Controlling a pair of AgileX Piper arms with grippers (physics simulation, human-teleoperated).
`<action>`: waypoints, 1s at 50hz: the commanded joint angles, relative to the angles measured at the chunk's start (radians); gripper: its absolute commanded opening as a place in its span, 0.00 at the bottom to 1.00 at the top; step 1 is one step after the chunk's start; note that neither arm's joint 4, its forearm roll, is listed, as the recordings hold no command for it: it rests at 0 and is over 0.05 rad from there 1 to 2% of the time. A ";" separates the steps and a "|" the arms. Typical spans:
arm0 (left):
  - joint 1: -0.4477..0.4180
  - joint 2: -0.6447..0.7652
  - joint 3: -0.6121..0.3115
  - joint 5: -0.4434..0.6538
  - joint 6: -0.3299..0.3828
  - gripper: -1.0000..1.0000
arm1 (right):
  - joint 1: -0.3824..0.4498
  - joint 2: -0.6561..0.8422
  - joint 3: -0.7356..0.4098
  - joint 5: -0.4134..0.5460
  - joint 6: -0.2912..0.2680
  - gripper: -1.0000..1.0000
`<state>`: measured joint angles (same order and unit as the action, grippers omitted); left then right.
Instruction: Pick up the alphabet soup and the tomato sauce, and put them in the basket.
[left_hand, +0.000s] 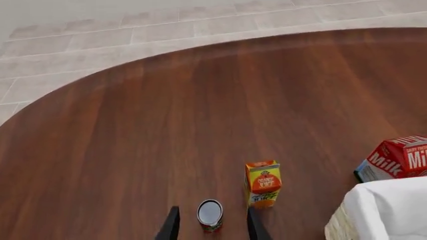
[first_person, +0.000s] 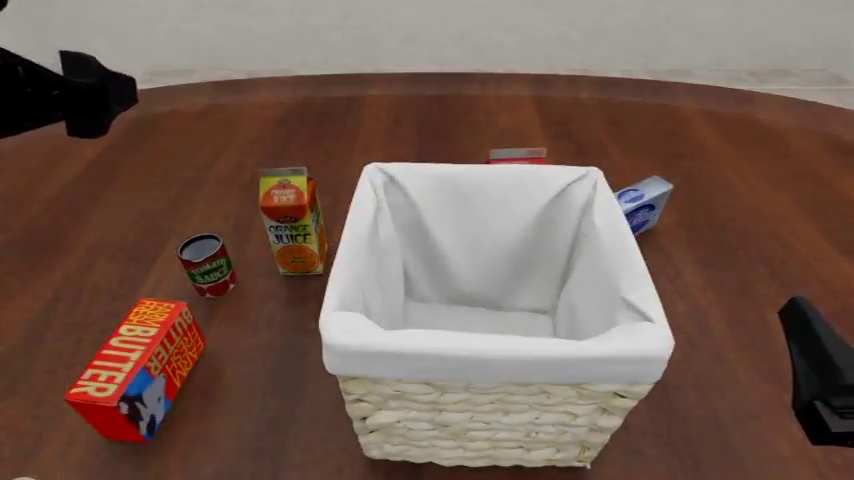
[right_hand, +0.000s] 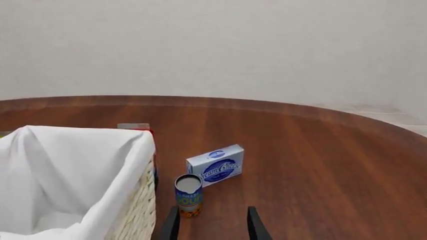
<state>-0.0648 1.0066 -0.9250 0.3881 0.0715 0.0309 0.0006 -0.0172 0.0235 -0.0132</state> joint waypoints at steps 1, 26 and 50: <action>0.012 0.057 -0.035 0.057 -0.027 1.00 | 0.002 0.000 0.000 0.000 0.002 1.00; -0.005 0.184 -0.002 0.085 -0.021 1.00 | 0.000 0.000 0.002 -0.002 0.004 1.00; 0.046 0.270 -0.094 0.123 0.078 1.00 | -0.002 0.000 0.002 -0.001 0.002 1.00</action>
<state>-0.0353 1.2354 -0.9788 0.4953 0.1110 0.0297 0.0006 -0.0156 0.0229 -0.0099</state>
